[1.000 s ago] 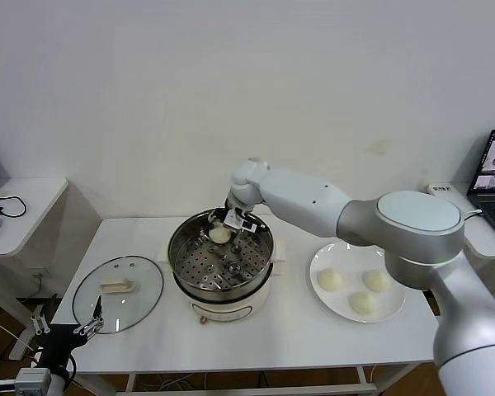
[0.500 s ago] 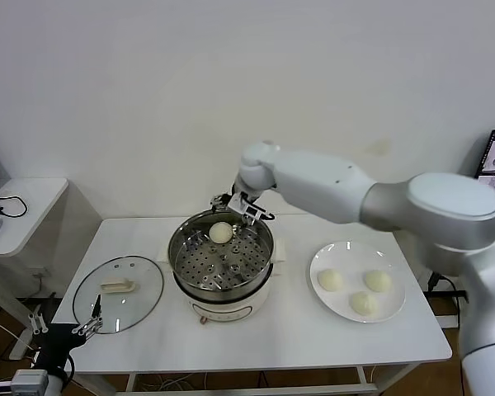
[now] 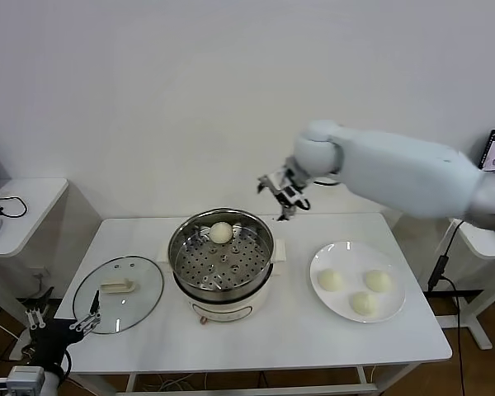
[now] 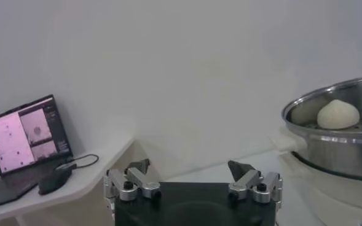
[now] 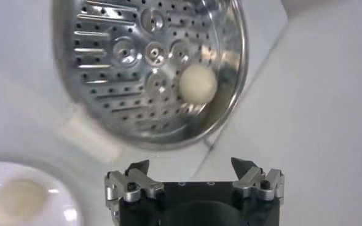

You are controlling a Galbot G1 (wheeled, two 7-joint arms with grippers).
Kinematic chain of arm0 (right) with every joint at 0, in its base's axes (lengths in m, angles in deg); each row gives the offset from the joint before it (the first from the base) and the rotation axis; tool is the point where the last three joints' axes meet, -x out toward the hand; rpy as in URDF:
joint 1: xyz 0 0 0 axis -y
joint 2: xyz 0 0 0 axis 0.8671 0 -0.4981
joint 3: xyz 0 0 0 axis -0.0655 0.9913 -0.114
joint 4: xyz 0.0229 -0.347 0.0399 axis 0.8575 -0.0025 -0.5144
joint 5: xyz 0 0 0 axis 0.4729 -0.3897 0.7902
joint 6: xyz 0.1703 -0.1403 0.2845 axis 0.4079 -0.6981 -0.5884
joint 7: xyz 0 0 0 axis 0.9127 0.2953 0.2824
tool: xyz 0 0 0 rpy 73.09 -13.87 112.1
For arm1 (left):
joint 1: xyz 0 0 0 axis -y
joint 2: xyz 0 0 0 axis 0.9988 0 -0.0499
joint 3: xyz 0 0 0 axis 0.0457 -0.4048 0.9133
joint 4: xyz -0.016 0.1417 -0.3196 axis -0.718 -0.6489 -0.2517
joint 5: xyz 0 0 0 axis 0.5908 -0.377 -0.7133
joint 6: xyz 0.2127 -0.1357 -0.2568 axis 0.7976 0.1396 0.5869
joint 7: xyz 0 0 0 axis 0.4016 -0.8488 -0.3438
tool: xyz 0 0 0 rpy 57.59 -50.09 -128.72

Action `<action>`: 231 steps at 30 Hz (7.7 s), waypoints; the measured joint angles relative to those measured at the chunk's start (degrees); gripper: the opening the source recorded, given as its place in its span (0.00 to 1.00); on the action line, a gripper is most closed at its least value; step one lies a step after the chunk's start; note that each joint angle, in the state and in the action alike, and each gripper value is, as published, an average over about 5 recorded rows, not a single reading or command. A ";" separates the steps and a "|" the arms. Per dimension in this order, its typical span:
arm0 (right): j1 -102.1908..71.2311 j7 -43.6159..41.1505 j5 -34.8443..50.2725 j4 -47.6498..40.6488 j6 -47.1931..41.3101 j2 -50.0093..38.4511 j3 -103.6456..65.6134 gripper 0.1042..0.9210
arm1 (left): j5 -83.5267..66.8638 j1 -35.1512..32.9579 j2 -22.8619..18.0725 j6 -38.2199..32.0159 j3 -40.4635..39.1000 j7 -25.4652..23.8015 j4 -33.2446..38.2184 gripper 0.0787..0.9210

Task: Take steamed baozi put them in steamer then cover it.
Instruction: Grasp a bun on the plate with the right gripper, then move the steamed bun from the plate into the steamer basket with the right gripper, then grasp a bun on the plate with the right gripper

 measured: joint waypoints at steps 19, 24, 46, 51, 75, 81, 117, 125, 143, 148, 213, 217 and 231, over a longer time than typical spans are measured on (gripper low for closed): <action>-23.24 0.03 -7.58 6.42 -8.54 -17.49 -14.75 0.88 | 0.51 1.03 0.23 0.61 -0.69 -0.30 -1.93 0.88; -28.96 -0.21 -10.54 3.81 -8.98 -16.15 -17.46 0.88 | 0.51 0.87 0.25 0.70 -0.63 -0.32 -2.23 0.88; -38.26 -1.03 -17.43 -12.31 -7.85 -4.94 -24.46 0.88 | 0.47 0.53 0.46 0.66 0.07 -0.42 -3.12 0.88; -38.82 -1.45 -18.18 -14.49 -7.88 -3.62 -25.22 0.83 | 0.47 0.67 0.44 0.65 0.06 -0.43 -3.36 0.88; -29.12 -5.08 -12.25 -10.41 -10.89 -6.94 -21.04 0.64 | 0.44 1.09 0.44 0.58 -0.41 -0.52 -2.64 0.88; -20.01 -4.89 -6.62 -6.07 -12.93 -7.96 -15.91 0.64 | 0.43 1.70 0.75 0.57 -0.89 -0.53 -2.54 0.88; -9.16 4.73 18.08 -14.15 -26.12 25.71 -6.24 0.66 | 0.02 2.13 -0.43 0.70 0.47 -0.56 -1.10 0.88; -12.71 5.43 17.36 -18.92 -27.06 30.58 -7.12 0.66 | 0.12 1.81 -0.56 0.70 0.22 -0.59 -0.88 0.88; -16.52 6.21 14.35 -24.73 -27.54 34.61 -8.18 0.78 | 0.12 2.18 -0.71 0.67 -0.05 -0.59 -1.08 0.88; -16.65 6.22 14.68 -24.54 -27.52 34.33 -8.69 0.87 | 0.16 1.96 -0.76 0.66 -0.01 -0.59 -0.55 0.88; -43.07 -13.04 -20.98 5.78 -4.76 -25.51 -31.76 0.88 | 3.41 -1.32 -2.83 0.65 -2.05 -0.67 0.38 0.88; -44.73 -12.51 -21.72 4.53 -4.70 -24.13 -33.07 0.88 | 3.41 -1.44 -3.00 0.62 -1.78 -0.67 0.48 0.88; -47.87 -11.25 -23.23 -0.77 -4.65 -18.25 -35.46 0.84 | 3.42 -0.84 -3.38 0.61 -1.70 -0.64 -0.28 0.88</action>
